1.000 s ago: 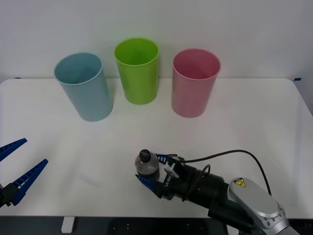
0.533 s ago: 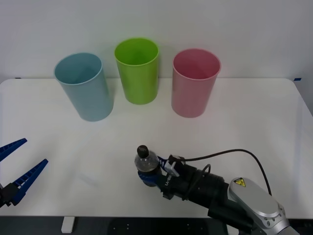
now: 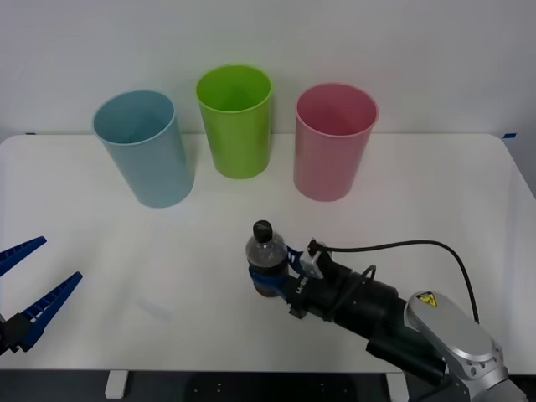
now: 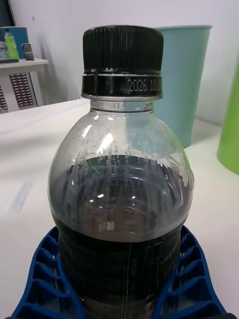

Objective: Grasp the object on the table and drop it into the matching bin: aluminum can to the light blue bin, PET bottle to the pink bin.

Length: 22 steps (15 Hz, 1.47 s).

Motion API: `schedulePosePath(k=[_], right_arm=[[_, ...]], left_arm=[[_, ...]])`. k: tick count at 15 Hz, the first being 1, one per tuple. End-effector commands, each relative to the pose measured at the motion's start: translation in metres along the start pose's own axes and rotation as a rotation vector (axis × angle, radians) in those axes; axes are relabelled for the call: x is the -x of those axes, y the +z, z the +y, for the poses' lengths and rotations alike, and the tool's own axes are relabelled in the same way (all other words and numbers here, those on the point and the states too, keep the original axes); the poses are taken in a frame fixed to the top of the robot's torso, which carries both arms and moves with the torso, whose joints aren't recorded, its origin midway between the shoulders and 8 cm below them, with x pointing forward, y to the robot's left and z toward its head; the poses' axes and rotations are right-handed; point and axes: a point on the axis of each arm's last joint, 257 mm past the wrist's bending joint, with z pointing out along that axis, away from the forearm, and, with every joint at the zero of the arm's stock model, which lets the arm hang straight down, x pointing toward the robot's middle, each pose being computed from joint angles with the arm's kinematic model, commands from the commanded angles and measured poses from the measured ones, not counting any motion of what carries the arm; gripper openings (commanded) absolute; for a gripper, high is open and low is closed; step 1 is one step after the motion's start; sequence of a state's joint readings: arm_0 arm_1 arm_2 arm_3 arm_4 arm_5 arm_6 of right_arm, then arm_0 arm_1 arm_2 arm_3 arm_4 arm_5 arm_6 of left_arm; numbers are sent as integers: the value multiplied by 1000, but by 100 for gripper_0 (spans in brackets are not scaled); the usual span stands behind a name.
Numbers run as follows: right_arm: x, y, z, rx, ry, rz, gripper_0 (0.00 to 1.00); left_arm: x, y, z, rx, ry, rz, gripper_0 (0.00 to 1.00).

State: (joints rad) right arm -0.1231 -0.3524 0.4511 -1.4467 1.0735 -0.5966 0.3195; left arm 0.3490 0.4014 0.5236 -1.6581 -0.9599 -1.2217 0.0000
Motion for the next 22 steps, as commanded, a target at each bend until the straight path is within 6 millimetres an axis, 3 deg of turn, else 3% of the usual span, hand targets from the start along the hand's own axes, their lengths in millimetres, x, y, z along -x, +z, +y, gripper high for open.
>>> schedulePosePath(k=[1, 7, 14, 22], right_arm=[[23, -8, -18, -34, 36, -35, 0], [91, -36, -45, -87, 100, -137, 0], [154, -69, -81, -136, 150, -218, 0], [227, -97, -136, -231, 142, -313, 0]], left_arm=[[0, 0, 0, 0, 0, 0, 100], [0, 0, 0, 0, 0, 0, 100], [0, 0, 0, 0, 0, 0, 100], [0, 0, 0, 0, 0, 0, 100]])
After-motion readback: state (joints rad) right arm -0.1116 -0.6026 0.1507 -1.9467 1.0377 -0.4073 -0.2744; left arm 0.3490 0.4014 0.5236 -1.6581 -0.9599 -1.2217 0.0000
